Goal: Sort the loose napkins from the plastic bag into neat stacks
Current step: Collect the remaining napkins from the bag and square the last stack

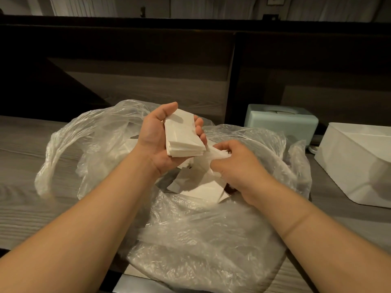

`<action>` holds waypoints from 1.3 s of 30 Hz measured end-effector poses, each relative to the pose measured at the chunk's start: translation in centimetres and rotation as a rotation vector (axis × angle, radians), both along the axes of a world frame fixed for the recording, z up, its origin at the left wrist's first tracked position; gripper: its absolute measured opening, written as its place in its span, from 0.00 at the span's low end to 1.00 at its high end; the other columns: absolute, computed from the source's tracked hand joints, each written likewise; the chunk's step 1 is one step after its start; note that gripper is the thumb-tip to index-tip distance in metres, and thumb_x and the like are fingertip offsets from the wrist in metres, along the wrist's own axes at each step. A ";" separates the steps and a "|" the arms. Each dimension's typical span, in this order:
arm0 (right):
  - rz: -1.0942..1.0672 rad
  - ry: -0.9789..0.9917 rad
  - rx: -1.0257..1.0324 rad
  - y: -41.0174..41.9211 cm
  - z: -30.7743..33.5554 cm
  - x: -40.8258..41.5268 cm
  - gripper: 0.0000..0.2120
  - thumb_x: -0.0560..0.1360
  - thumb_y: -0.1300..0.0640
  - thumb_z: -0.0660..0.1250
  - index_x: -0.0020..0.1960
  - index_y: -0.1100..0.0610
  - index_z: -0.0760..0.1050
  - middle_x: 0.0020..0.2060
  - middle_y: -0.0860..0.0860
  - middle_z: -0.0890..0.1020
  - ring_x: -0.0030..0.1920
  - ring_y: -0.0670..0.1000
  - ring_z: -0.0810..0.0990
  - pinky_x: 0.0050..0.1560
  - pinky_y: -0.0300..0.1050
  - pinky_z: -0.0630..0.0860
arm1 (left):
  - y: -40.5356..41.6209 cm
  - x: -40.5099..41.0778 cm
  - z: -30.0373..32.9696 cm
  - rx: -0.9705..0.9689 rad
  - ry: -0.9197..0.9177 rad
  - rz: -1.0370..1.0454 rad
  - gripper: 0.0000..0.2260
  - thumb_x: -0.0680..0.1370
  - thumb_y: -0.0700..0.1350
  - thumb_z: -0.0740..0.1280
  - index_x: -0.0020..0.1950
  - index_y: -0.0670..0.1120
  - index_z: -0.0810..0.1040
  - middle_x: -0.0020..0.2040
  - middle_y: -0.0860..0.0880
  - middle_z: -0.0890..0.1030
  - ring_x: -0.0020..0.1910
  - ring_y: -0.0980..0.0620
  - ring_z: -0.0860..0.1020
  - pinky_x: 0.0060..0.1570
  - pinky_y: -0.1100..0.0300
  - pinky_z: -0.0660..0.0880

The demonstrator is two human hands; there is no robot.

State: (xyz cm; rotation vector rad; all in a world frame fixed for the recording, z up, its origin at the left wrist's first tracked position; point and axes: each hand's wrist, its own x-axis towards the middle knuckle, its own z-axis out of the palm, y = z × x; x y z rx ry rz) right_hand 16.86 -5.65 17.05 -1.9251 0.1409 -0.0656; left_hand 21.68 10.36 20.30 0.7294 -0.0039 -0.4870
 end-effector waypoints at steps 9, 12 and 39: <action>-0.081 -0.273 -0.181 -1.2 -0.9 1.4 0.03 0.78 0.53 0.71 0.46 0.45 0.81 0.46 0.49 0.82 0.40 0.50 0.82 0.37 0.47 0.80 | 0.0 0.0 -0.1 -0.008 0.006 -0.008 0.20 0.78 0.53 0.66 0.60 0.39 0.75 0.50 0.42 0.80 0.44 0.47 0.78 0.49 0.51 0.76; -0.150 -0.377 -0.346 -1.9 -0.8 1.7 0.05 0.78 0.51 0.71 0.47 0.40 0.80 0.55 0.47 0.71 0.57 0.47 0.70 0.58 0.42 0.69 | 0.0 0.0 -0.1 -0.012 0.005 -0.014 0.20 0.78 0.53 0.65 0.60 0.39 0.75 0.49 0.42 0.80 0.43 0.47 0.78 0.48 0.51 0.76; -0.196 -0.455 -0.373 -4.0 0.3 1.9 0.04 0.80 0.57 0.66 0.50 0.49 0.78 0.41 0.42 0.81 0.43 0.43 0.79 0.40 0.36 0.72 | -0.3 -0.3 -0.3 0.098 0.010 -0.076 0.23 0.70 0.47 0.71 0.62 0.38 0.77 0.51 0.39 0.83 0.50 0.46 0.79 0.51 0.52 0.78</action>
